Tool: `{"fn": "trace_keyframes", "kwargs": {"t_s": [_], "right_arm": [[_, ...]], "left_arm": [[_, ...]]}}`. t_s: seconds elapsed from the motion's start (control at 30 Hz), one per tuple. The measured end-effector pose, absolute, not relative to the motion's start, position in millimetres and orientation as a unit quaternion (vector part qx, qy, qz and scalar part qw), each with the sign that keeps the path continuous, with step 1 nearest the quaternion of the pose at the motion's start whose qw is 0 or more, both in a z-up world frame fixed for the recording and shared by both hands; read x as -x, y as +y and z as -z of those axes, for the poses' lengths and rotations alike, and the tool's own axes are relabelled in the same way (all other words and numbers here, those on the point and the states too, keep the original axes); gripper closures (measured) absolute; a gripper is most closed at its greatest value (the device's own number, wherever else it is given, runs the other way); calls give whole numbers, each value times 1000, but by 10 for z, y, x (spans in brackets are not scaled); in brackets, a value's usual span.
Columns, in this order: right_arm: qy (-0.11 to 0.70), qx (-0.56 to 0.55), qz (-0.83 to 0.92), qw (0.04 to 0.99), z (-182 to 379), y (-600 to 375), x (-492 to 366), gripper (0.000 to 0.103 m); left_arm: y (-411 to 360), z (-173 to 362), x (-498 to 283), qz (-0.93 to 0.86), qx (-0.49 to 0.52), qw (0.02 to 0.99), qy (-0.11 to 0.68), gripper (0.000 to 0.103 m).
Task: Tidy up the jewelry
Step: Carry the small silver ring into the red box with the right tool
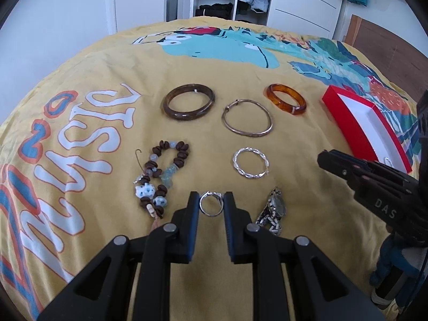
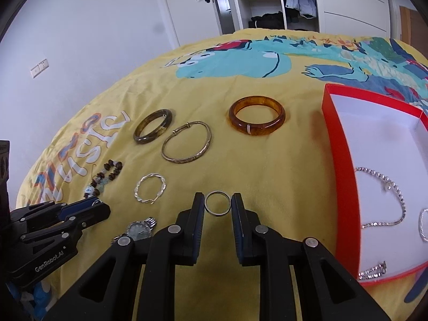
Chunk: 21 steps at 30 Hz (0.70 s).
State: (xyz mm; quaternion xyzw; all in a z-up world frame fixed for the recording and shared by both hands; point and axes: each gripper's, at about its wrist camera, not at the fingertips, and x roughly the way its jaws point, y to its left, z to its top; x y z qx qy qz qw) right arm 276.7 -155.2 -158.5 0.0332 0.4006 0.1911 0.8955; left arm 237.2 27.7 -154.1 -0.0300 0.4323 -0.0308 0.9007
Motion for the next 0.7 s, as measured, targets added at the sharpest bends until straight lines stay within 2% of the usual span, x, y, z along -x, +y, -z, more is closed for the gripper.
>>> {"fn": "trace_keyframes", "kwargs": {"t_s": [0.37,0.7], "right_arm": [[371,-31,-179,911,1058,-1927,-2451,83],[369,-44,-100,923,842,-3114,-2462,83]], "left_arm": [[61,1095,-2263,52,27,908,414,86],[-991,799,-2493,152,26,900,409,86]]}}
